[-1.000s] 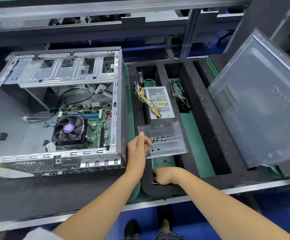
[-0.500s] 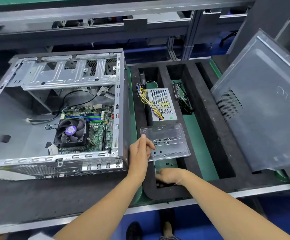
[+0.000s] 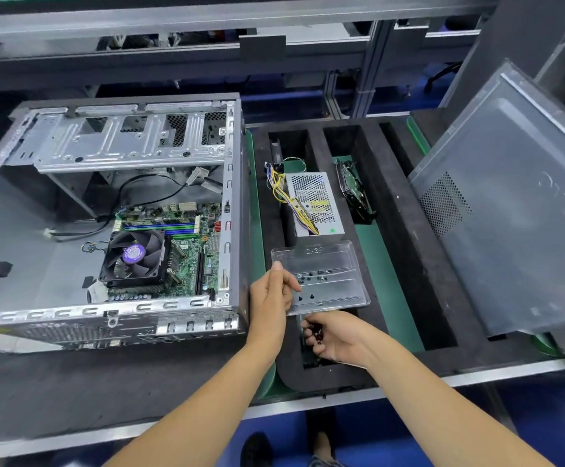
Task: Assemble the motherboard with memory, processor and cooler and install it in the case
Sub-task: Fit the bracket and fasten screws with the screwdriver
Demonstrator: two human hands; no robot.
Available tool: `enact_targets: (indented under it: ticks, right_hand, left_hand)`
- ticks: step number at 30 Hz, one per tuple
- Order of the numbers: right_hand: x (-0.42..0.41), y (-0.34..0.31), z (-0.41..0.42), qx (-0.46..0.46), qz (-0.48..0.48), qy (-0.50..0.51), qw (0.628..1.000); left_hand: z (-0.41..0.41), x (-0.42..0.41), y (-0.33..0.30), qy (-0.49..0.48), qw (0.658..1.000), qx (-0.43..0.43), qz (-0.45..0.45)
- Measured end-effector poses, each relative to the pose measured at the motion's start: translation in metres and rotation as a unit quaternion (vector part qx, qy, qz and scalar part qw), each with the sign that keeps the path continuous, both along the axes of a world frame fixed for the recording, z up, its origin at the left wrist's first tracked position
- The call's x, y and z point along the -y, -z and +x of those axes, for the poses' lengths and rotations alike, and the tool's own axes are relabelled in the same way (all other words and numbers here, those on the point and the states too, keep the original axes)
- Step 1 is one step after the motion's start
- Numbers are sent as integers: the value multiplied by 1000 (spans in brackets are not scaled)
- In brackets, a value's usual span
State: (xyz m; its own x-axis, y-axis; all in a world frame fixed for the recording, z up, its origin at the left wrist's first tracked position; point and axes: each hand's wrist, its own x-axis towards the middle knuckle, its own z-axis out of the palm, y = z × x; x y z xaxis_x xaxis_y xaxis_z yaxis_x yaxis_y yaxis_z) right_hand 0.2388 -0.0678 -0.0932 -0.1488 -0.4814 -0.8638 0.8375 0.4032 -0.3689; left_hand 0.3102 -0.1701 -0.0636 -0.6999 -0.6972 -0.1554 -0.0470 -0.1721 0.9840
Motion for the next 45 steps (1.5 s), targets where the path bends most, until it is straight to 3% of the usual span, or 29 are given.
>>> enact_targets:
  ticks: [12, 14, 18, 22, 29, 30, 32, 36, 38, 40, 45]
  right_hand:
    - [-13, -57, -20, -149, -60, -191, 968]
    - [-6, -66, -32, -221, -50, -192, 955]
    - [14, -68, -58, -459, 43, -217, 860]
    - [22, -60, -69, -514, 43, -293, 805]
    - [6, -56, -84, -500, 5, -211, 840]
    - [2, -55, -84, -524, 6, -206, 826]
    - [-3, -54, -78, -600, 11, -246, 761]
    - [-9, -41, -61, -694, -21, -436, 573]
    - [-16, -35, -59, -728, -6, -480, 489]
    - [-27, -33, -60, -750, 10, -472, 464]
    - [-31, -33, -58, -776, 8, -444, 449]
  left_hand:
    - [-5, 0, 5, -15, 1000, 1, 5]
    - [-6, 1, 6, -19, 1000, 2, 6]
    - [-10, 1, 7, -30, 999, 4, 12]
    - [-14, 2, 8, -40, 999, 0, 14]
    - [-14, 3, 12, -43, 999, -3, -1]
    - [-13, 3, 13, -39, 999, -3, -7]
    - [-12, 2, 15, -35, 999, -4, -14]
    - [-13, 1, 17, -40, 999, -12, -22]
    - [-12, 1, 18, -39, 999, -11, -24]
    - [-11, 1, 18, -35, 999, -13, -27]
    - [-9, 0, 19, -25, 999, -17, -39]
